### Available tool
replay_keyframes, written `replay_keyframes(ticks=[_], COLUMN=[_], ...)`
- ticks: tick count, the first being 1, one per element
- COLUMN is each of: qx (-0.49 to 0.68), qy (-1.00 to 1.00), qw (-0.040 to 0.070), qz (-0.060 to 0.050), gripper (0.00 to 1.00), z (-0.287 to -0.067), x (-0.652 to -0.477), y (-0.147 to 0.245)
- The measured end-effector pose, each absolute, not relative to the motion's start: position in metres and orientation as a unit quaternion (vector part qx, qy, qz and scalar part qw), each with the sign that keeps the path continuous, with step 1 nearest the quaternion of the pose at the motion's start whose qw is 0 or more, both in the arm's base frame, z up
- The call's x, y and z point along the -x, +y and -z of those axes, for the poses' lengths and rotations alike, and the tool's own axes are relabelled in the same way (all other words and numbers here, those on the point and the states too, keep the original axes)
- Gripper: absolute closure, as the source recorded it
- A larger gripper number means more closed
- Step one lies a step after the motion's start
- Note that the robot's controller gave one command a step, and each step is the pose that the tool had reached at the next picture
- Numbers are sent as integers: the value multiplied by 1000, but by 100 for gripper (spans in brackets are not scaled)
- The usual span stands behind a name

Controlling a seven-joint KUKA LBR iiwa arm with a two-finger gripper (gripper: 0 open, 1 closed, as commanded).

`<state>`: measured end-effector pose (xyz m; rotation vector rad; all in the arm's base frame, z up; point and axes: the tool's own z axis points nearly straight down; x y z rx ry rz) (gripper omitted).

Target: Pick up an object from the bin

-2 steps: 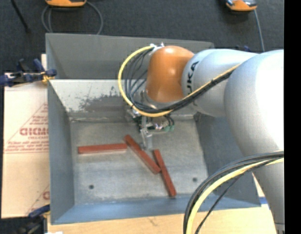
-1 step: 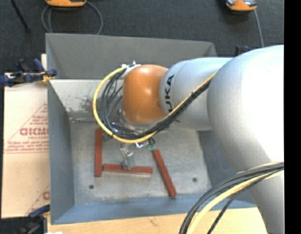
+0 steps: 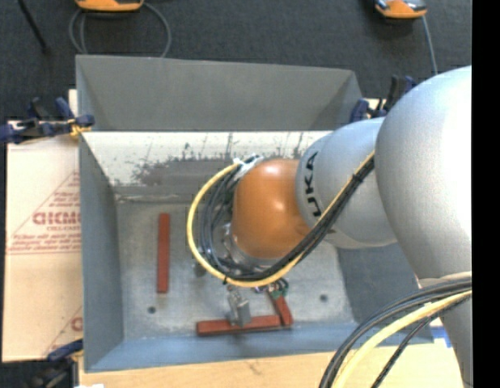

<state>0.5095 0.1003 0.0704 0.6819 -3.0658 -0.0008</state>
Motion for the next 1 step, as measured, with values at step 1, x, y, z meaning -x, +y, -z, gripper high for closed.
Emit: replay_keyframes(ticks=[1], qx=[-197], qy=[-980], qw=[-8], qz=[-2], gripper=[0], z=[-172], x=[-590], y=[53])
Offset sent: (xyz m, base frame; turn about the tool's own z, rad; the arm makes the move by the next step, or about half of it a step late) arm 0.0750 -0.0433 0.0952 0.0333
